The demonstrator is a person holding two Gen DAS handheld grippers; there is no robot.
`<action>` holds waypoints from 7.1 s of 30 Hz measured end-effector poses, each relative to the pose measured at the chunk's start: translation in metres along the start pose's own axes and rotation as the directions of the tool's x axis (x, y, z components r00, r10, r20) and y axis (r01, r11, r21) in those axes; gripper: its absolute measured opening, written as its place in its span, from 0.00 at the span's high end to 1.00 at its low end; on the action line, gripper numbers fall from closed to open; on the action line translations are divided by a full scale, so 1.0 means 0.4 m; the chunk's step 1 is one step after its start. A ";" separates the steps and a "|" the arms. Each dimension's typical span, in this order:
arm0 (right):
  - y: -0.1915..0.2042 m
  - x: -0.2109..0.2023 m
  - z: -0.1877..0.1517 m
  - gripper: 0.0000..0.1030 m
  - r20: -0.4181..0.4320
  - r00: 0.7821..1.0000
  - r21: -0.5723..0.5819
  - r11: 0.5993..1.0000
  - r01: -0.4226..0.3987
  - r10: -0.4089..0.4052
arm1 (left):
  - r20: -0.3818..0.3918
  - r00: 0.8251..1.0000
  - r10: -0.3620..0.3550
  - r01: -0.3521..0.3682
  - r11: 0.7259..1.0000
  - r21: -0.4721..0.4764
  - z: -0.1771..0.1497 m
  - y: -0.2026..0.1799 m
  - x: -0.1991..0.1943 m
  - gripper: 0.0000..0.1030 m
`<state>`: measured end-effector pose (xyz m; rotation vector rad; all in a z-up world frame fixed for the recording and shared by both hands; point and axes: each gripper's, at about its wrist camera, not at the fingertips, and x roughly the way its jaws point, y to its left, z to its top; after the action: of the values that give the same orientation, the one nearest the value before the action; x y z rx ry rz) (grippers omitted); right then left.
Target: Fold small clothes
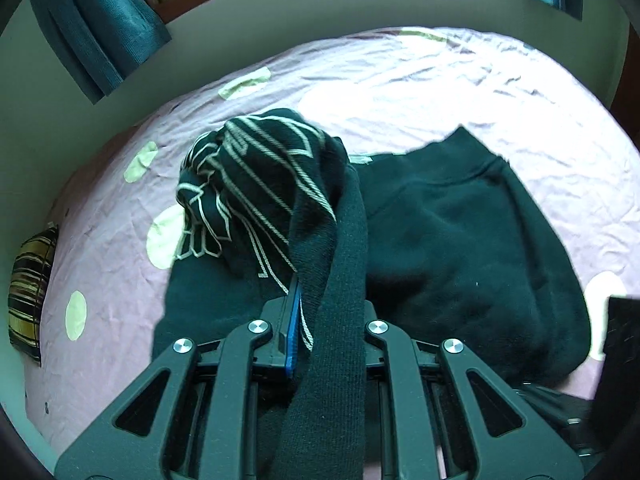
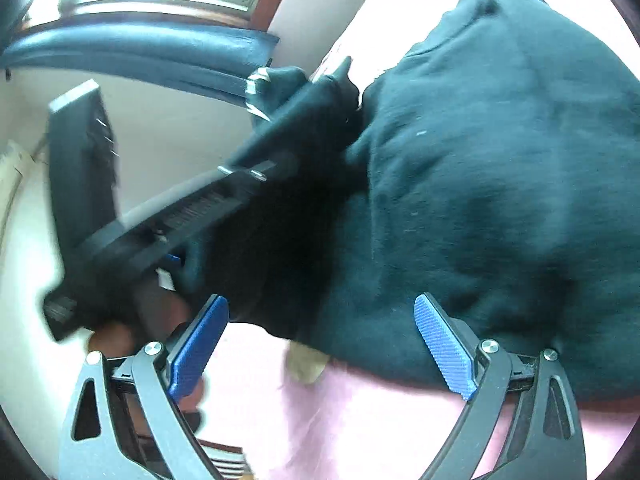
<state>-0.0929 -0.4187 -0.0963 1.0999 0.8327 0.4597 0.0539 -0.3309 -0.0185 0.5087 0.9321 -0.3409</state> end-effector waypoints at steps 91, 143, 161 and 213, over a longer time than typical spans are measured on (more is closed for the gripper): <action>-0.089 -0.228 0.323 0.43 0.224 0.939 0.059 0.966 0.252 -0.259 | 0.281 0.905 -0.320 0.398 0.870 -0.291 -0.375 0.261 0.040 0.02; -0.053 -0.408 0.117 0.42 0.237 0.953 -0.086 0.973 0.213 -0.188 | 0.369 0.803 -0.468 0.550 0.820 -0.156 -0.327 0.301 -0.145 0.02; -0.269 -0.185 0.448 0.87 0.176 0.959 0.105 0.973 0.205 -0.221 | 0.182 0.851 -0.493 0.523 0.827 -0.206 -0.223 0.154 0.105 0.02; -0.203 -0.294 -0.037 0.70 0.181 0.972 0.066 0.988 0.139 -0.149 | 0.167 0.820 -0.548 0.572 0.790 -0.220 -0.360 0.188 0.092 0.08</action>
<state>-0.1832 -0.5250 -0.1315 1.1042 0.7567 0.2108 0.0143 -0.1909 -0.0999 -0.0470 1.0074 -0.7655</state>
